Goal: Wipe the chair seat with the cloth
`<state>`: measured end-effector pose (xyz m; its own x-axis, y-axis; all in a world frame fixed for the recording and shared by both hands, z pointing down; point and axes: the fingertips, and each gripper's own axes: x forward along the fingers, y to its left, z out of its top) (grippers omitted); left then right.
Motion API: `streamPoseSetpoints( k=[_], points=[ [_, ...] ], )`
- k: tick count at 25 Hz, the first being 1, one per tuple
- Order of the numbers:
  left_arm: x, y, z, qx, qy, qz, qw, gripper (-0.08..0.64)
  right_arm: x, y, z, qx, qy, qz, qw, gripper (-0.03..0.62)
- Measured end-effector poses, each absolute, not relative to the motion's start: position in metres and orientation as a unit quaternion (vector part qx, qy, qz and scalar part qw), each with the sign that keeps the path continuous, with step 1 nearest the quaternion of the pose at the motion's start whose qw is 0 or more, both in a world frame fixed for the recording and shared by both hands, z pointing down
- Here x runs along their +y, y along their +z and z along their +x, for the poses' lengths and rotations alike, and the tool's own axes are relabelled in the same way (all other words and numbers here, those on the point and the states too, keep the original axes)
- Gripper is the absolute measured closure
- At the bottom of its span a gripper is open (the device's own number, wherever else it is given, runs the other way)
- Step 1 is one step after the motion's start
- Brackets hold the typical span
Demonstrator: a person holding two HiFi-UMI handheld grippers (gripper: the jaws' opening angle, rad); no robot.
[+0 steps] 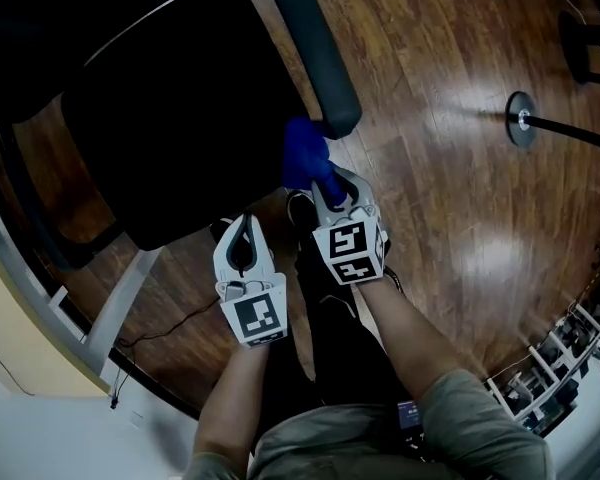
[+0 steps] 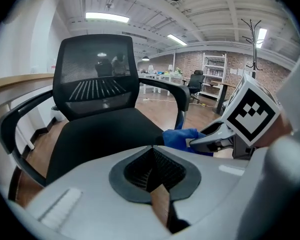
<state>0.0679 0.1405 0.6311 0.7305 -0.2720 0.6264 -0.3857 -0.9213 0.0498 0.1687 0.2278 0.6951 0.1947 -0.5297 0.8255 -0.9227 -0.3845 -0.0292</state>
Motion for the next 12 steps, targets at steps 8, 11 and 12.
streamPoseSetpoints(
  k=[8, 11, 12],
  points=[
    [0.168, 0.664, 0.086, -0.168, 0.331, 0.924, 0.094, 0.555, 0.250, 0.720, 0.178, -0.493, 0.407, 0.728, 0.247, 0.488],
    [0.170, 0.666, 0.090, -0.168, 0.330, 0.924, 0.093, 0.555, 0.250, 0.724, 0.179, -0.496, 0.406, 0.727, 0.246, 0.488],
    [0.169, 0.665, 0.089, -0.169, 0.328, 0.925, 0.092, 0.555, 0.249, 0.725, 0.178, -0.496, 0.406, 0.727, 0.245, 0.488]
  ],
)
